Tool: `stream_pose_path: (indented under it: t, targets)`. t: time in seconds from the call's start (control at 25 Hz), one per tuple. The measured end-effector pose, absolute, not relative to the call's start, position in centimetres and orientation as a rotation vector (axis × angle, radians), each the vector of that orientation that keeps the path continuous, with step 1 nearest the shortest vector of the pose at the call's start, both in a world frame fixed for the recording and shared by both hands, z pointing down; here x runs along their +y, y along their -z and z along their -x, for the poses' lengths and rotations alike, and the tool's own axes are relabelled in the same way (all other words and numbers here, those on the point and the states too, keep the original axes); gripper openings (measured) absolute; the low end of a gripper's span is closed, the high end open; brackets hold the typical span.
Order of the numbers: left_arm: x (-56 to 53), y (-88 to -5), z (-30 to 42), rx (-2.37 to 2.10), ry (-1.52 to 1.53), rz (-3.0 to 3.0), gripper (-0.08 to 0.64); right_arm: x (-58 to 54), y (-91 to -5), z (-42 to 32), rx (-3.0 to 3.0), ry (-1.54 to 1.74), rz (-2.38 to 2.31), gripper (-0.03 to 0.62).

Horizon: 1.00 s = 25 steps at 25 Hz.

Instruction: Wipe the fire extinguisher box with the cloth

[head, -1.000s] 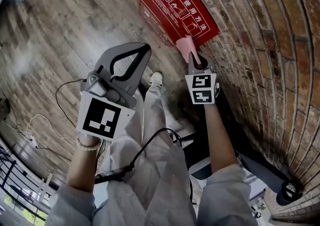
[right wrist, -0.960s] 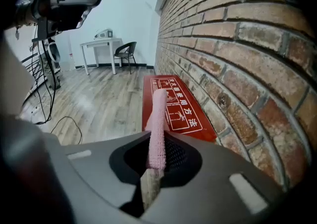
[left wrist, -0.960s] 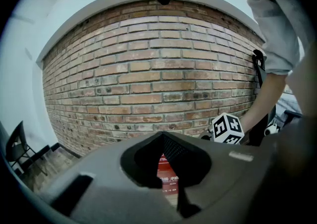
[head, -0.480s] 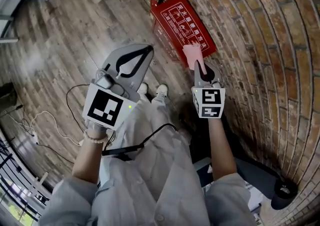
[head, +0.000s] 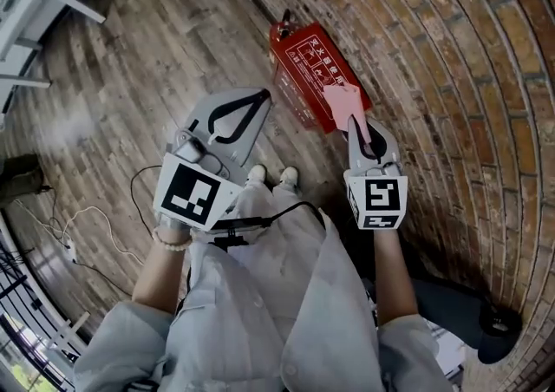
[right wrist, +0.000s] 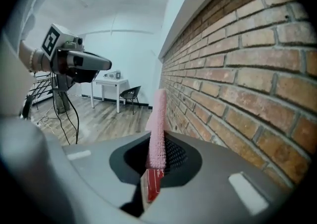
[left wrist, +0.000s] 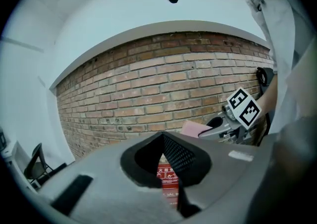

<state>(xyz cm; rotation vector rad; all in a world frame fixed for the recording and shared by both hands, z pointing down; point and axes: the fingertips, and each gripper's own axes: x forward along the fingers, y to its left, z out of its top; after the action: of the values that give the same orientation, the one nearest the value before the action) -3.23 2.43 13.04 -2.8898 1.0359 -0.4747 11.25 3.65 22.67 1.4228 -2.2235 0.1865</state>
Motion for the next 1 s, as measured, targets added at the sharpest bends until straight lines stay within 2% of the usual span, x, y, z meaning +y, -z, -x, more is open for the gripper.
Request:
stream_pose_path:
  t: [0.36, 1.0]
  targets:
    - [3.2, -9.4, 3.6, 1.026, 0.407, 2.871, -0.003, 5.0, -15.7, -10.2, -2.286, -0.105, -1.471, 0.017]
    - [1.9, -9.5, 3.3, 1.006, 0.424, 2.891, -0.003, 4.7, -15.0, -8.7, -2.303, -0.139, -1.465, 0.018]
